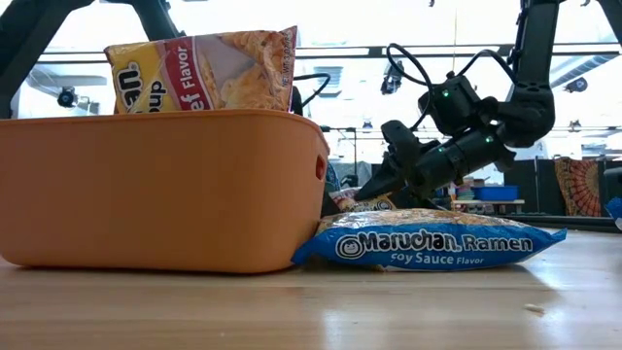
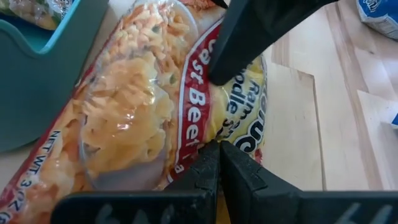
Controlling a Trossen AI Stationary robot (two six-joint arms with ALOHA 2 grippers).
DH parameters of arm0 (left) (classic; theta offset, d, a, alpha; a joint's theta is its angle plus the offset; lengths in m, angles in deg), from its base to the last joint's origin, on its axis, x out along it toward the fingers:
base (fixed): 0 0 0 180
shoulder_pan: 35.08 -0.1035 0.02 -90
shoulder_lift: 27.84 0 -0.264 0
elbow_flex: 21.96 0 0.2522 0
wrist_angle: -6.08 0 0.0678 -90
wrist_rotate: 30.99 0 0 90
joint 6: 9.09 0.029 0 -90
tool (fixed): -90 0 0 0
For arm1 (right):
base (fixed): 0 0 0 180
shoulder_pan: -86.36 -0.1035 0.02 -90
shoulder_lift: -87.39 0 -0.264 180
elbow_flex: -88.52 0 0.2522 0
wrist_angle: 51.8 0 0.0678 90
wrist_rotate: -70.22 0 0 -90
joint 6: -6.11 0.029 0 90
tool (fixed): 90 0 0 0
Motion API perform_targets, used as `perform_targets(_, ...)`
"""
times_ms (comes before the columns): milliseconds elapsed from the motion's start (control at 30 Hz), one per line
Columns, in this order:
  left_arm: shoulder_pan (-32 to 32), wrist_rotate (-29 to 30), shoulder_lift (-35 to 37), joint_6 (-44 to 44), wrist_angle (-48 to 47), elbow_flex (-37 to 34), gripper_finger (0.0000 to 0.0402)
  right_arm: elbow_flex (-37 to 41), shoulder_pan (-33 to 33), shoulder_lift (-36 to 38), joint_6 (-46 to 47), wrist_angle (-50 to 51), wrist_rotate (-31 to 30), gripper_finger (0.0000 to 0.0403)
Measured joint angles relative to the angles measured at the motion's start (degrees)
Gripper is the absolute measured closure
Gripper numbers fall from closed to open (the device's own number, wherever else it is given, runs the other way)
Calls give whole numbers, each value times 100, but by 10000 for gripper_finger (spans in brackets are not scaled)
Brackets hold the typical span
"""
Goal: Sort Maruchan noodles
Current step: Put the red noodle pack into the orange bin
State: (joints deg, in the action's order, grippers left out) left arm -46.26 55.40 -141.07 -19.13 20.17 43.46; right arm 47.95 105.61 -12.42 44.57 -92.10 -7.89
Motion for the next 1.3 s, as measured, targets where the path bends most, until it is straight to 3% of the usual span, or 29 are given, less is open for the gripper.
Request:
perform_targets(333, 78, -80, 310, 43, -98, -4, 401, 0, 0, 39, -287, -56, 30, 382)
perform_targets(667, 111, -1323, 1552, 482, -203, -4, 401, 9, -117, 587, -1404, -104, 221, 389)
perform_targets(867, 46, -1347, 2415, 873, -518, -2, 395, 5, -473, 909, -2450, -165, 188, 389)
perform_targets(1033, -192, -1327, 2693, 828, -1000, -4, 350, -19, -804, 1058, -3198, -161, -140, 390)
perform_targets(1300, -238, -1330, 2404, 540, -1241, -7, 205, -22, -925, 1086, -3552, -35, -501, 390)
